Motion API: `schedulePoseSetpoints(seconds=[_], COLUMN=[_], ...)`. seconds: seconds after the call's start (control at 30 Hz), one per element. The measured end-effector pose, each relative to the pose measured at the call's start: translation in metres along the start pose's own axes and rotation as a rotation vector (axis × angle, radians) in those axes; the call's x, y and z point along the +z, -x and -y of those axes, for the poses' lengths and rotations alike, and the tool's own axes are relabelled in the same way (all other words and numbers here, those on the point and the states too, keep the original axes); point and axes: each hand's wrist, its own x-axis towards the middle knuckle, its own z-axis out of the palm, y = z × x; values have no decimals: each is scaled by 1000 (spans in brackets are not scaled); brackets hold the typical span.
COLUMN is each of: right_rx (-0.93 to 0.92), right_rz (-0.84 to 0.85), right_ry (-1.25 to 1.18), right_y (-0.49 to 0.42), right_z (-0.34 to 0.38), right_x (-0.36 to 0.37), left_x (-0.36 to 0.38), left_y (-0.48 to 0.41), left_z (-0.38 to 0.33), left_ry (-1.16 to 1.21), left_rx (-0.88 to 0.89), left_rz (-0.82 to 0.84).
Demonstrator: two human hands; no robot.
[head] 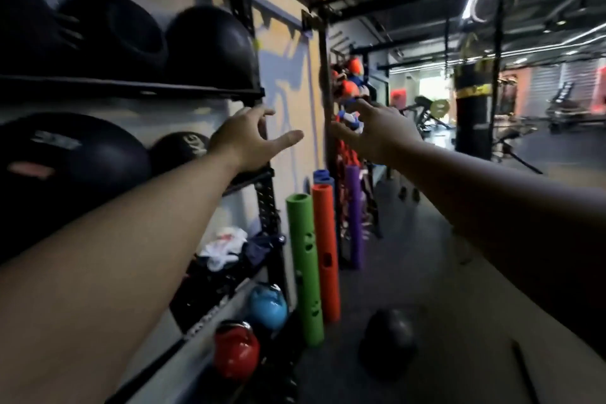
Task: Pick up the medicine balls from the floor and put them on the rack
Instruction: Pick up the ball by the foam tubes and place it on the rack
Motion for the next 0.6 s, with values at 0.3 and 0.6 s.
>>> schedulePoseSetpoints(seconds=[0.3, 0.6], right_rx=[129, 320], right_rz=[248, 437], right_ry=[231, 288], right_y=[69, 103], right_z=[-222, -359], right_x=[35, 131], left_x=[198, 354], left_y=[14, -13], left_z=[-63, -57], left_ry=[-32, -34], left_rx=[-52, -110], left_rz=[270, 437])
